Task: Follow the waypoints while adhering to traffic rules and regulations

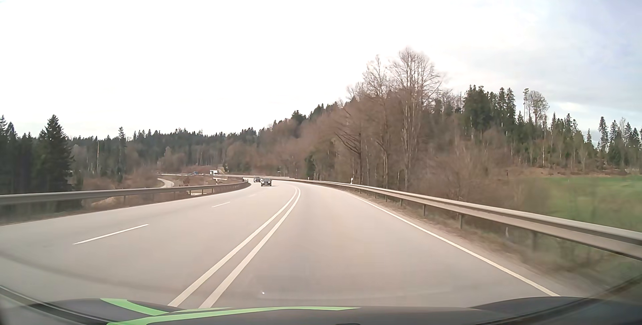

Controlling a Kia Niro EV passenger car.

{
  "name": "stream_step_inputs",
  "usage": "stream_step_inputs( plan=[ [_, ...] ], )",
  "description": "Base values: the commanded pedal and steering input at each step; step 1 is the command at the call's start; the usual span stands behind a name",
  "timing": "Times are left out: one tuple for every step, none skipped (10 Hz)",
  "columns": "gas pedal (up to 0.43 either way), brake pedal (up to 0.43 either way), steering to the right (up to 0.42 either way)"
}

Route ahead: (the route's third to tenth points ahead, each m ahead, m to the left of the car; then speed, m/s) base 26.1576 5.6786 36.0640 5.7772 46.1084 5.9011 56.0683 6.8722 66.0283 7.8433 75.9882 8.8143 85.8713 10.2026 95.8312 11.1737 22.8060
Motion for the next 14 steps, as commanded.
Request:
stream_step_inputs(
  plan=[
    [0.098,0.0,0.0],
    [0.098,0.0,0.0],
    [0.098,0.0,0.0],
    [0.098,0.0,0.0],
    [0.098,0.0,0.0],
    [0.11,0.0,-0.001],
    [0.11,0.0,-0.002],
    [0.11,0.0,-0.002],
    [0.11,0.0,-0.003],
    [0.11,0.0,-0.004],
    [0.118,0.0,-0.005],
    [0.118,0.0,-0.005],
    [0.13,0.0,-0.006],
    [0.13,0.0,-0.007]
  ],
)
